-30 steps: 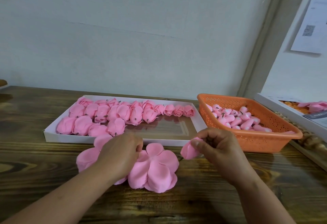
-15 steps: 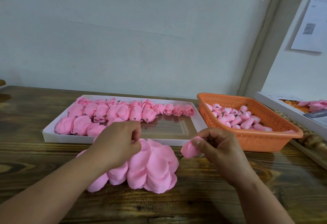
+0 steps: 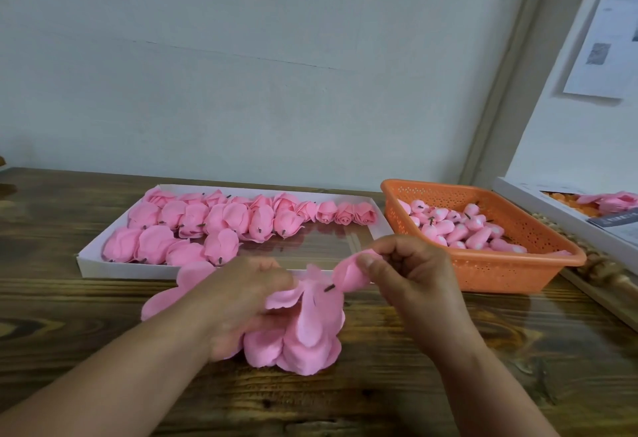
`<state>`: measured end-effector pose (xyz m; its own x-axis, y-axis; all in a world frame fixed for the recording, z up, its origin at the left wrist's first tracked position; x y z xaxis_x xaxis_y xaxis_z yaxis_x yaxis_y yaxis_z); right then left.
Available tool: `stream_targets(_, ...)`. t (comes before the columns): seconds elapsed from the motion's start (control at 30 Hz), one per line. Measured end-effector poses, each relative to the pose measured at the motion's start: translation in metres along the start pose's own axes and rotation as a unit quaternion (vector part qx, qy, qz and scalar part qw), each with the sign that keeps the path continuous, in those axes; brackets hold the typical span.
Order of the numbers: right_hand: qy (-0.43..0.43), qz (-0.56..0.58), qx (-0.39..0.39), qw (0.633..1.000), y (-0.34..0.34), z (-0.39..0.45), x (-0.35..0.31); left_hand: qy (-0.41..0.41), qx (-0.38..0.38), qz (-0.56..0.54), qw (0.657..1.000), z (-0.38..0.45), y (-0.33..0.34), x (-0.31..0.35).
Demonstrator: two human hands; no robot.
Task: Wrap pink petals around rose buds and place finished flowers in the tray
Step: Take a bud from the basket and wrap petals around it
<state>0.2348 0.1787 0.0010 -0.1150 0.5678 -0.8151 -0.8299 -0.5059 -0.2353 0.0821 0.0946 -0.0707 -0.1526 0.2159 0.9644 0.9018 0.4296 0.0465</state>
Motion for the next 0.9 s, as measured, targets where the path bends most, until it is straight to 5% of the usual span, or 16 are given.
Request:
stream_targets(0.27, -0.019, -0.014, 0.048, 0.999, 0.002, -0.003, -0.009, -0.037, -0.154, -0.347, 0.924, -0.011, 0.037, -0.012)
stream_targets(0.43, -0.012, -0.031, 0.091, 0.995, 0.001, -0.003, -0.012, -0.002, -0.14, -0.519, 0.844, -0.018, 0.043, -0.002)
stream_targets(0.63, -0.007, -0.044, 0.097, 0.994, 0.007, -0.002, -0.012, -0.006, -0.112, -0.581, 0.806, -0.02, 0.049, -0.004)
stream_targets(0.8, -0.008, -0.077, 0.089, 0.993, 0.01, -0.002, -0.009, -0.052, 0.002, -0.461, 0.886, -0.011, 0.046, -0.031)
stream_targets(0.9, -0.012, -0.078, 0.084, 0.993, 0.01, -0.002, -0.007, -0.008, 0.043, -0.379, 0.924, -0.011, 0.033, -0.029)
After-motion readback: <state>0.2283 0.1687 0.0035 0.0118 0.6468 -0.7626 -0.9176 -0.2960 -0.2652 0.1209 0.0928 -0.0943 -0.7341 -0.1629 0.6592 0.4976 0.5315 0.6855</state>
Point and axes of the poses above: each hand's wrist, its own z-axis towards the middle knuckle, its own y-axis out of the palm, x = y × z, the point moved 9 cm from there along z, towards the middle knuckle, and after that the axes turned 1 degree about -z, right-handed, at the moved point
